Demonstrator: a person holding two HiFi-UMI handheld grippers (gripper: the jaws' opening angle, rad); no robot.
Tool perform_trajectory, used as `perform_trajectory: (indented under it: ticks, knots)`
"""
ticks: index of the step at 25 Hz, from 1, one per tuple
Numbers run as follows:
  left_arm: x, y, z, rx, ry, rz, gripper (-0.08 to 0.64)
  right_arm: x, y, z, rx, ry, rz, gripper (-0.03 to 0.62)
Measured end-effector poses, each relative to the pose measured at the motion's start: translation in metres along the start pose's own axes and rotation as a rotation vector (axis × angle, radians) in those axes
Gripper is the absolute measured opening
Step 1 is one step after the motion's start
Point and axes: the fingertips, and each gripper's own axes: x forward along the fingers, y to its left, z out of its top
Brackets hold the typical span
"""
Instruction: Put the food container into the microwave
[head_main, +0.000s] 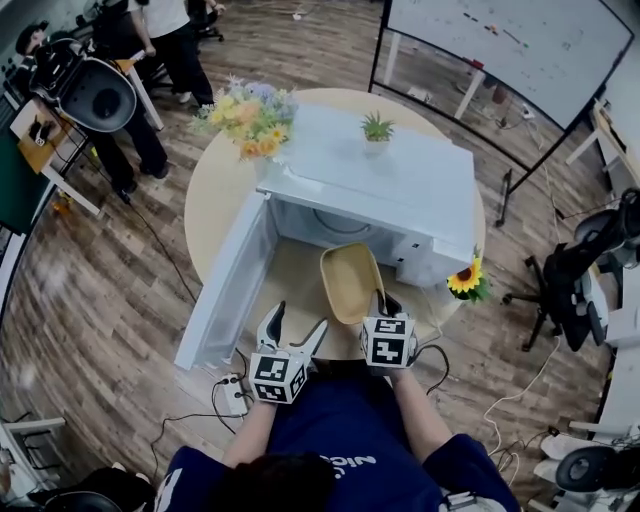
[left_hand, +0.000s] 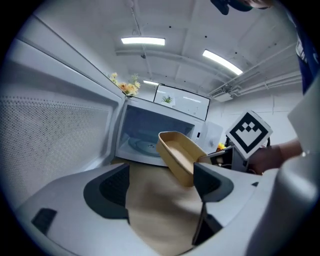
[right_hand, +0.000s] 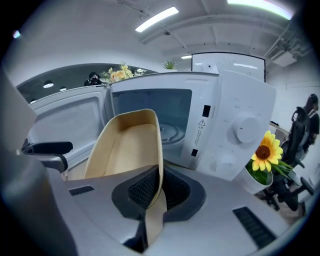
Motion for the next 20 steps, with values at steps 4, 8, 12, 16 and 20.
perform_trajectory:
  ticks: [4, 8, 12, 16, 20]
  knots:
    - [0.009, 0.01, 0.008, -0.012, -0.001, 0.043, 0.397, 0.02, 0.001, 0.019, -0.019, 0.007, 0.003, 0.021]
    - [0.02, 0.018, 0.016, -0.012, 0.002, 0.068, 0.396, 0.044, 0.002, 0.041, -0.015, 0.003, 0.012, 0.02]
    - [0.031, 0.02, 0.02, -0.012, 0.004, 0.079, 0.391, 0.065, 0.003, 0.061, -0.034, -0.003, 0.016, 0.018]
    - [0.038, 0.025, 0.024, -0.013, 0.005, 0.094, 0.39, 0.084, 0.004, 0.074, -0.015, -0.018, 0.012, 0.018]
    - [0.044, 0.031, 0.025, -0.01, 0.011, 0.107, 0.388, 0.099, 0.002, 0.079, -0.012, -0.024, -0.014, 0.018]
